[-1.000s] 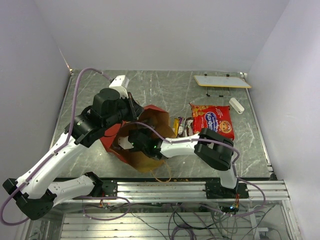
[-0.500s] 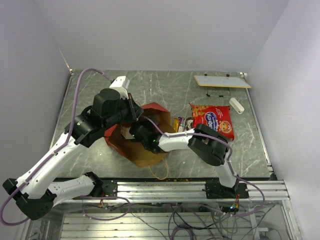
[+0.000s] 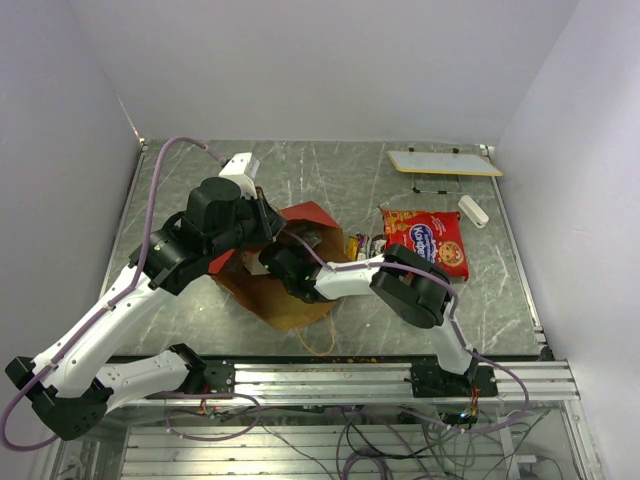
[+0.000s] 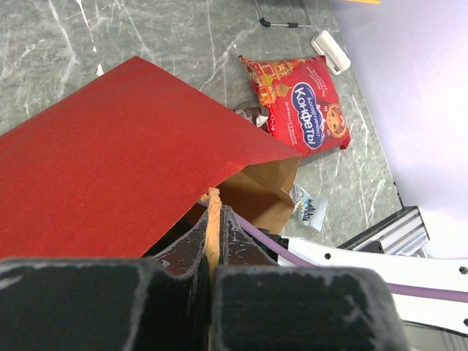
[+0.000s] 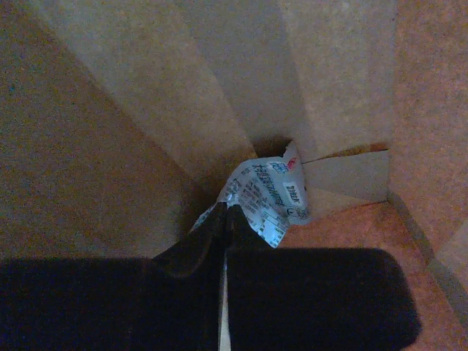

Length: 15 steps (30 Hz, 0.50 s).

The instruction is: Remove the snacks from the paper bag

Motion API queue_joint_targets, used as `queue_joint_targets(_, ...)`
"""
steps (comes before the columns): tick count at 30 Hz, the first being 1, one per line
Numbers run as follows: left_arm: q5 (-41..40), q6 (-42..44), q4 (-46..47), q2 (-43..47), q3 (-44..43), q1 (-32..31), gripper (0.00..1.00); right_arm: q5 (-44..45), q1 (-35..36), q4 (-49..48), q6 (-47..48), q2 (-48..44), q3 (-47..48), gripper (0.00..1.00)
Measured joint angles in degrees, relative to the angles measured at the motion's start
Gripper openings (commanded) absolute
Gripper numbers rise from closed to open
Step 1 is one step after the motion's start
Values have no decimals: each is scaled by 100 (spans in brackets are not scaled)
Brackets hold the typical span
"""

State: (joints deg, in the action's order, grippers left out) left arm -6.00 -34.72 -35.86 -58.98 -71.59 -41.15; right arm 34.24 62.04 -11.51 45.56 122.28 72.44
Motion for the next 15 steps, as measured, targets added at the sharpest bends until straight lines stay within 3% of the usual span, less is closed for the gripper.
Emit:
queue_joint_targets(6, -59, -7, -24, -2, 0, 4, 7, -208, 2, -7, 79, -297, -201, 0)
queue_joint_targets(15, -127, -22, -20, -57, -7, 17, 7, -1484, 20, -149, 11, -1698, -1012, 0)
